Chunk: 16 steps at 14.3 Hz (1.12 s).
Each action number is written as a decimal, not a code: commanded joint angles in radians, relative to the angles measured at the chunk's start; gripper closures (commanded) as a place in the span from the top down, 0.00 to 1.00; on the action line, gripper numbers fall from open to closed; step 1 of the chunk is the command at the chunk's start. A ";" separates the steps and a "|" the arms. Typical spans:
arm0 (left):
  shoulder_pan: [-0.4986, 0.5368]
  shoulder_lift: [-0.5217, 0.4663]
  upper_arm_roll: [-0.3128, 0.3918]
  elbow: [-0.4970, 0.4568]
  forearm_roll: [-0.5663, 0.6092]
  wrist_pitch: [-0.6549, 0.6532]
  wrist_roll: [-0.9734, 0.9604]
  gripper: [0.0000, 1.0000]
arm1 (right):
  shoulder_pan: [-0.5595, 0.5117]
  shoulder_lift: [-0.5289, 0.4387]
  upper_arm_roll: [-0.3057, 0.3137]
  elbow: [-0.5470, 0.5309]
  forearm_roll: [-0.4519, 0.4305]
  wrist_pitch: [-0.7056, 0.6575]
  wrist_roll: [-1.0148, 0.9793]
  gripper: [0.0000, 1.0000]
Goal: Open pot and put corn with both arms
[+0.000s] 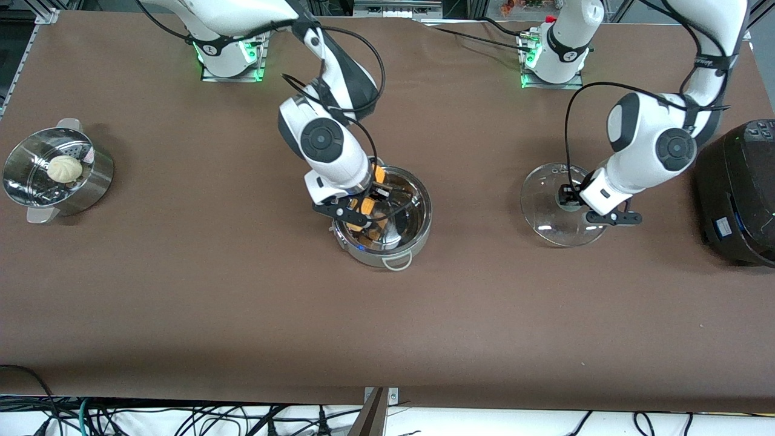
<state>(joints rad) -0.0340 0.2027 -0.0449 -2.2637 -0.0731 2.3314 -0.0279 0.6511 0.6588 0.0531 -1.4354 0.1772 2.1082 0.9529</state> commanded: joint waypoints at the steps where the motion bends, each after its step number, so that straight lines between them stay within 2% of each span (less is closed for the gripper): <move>1: 0.006 0.035 -0.010 -0.017 0.016 0.025 0.019 0.00 | 0.005 0.053 -0.009 0.041 0.005 0.054 0.009 0.99; 3: 0.006 0.079 -0.009 -0.017 0.016 0.029 0.019 0.00 | 0.016 0.055 -0.010 0.041 0.004 0.073 0.009 1.00; 5: 0.006 0.083 -0.007 -0.017 0.016 0.031 0.019 0.00 | 0.013 0.042 -0.016 0.041 0.004 0.069 0.006 1.00; 6: 0.006 0.081 -0.007 -0.017 0.016 0.028 0.019 0.20 | 0.012 0.024 -0.019 0.041 0.005 0.065 0.006 1.00; 7: 0.006 0.077 -0.007 -0.017 0.016 0.025 0.017 0.84 | 0.009 0.010 -0.028 0.042 0.005 0.064 0.000 1.00; 8: 0.006 0.066 -0.006 -0.016 0.016 0.017 0.014 1.00 | 0.009 -0.008 -0.051 0.041 0.005 0.056 -0.009 1.00; 11: 0.008 -0.035 -0.004 0.054 0.015 -0.106 -0.003 1.00 | 0.009 -0.063 -0.103 0.041 0.004 0.003 -0.020 1.00; 13: 0.016 -0.063 -0.003 0.191 0.015 -0.293 -0.003 1.00 | 0.009 -0.106 -0.156 0.039 -0.001 -0.078 -0.078 1.00; 16: 0.042 -0.083 -0.003 0.421 0.018 -0.608 0.000 1.00 | 0.009 -0.180 -0.303 0.041 -0.013 -0.241 -0.386 1.00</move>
<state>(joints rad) -0.0117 0.1185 -0.0417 -1.9830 -0.0731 1.8943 -0.0294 0.6558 0.5367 -0.1672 -1.3821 0.1686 1.9548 0.7380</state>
